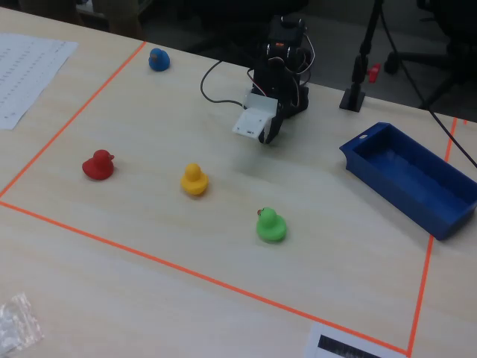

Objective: Grasp blue duck and put it into box.

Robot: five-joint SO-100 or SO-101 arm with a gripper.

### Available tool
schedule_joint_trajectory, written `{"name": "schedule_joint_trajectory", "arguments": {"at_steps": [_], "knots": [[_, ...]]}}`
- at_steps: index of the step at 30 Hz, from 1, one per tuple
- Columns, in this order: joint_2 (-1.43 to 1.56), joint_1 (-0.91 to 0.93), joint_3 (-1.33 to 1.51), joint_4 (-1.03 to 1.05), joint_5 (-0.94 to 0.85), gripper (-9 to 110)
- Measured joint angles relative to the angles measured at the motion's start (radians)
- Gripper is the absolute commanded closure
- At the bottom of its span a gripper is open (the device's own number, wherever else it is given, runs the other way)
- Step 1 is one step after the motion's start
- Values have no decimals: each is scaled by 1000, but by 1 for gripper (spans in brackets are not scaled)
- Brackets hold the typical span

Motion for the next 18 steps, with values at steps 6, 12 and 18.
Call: {"name": "schedule_joint_trajectory", "arguments": {"at_steps": [6,12,18], "knots": [[-8,52,0,-17,-18,99],[-141,192,-170,-110,-61,89],[-526,345,-650,-189,-38,88]]}}
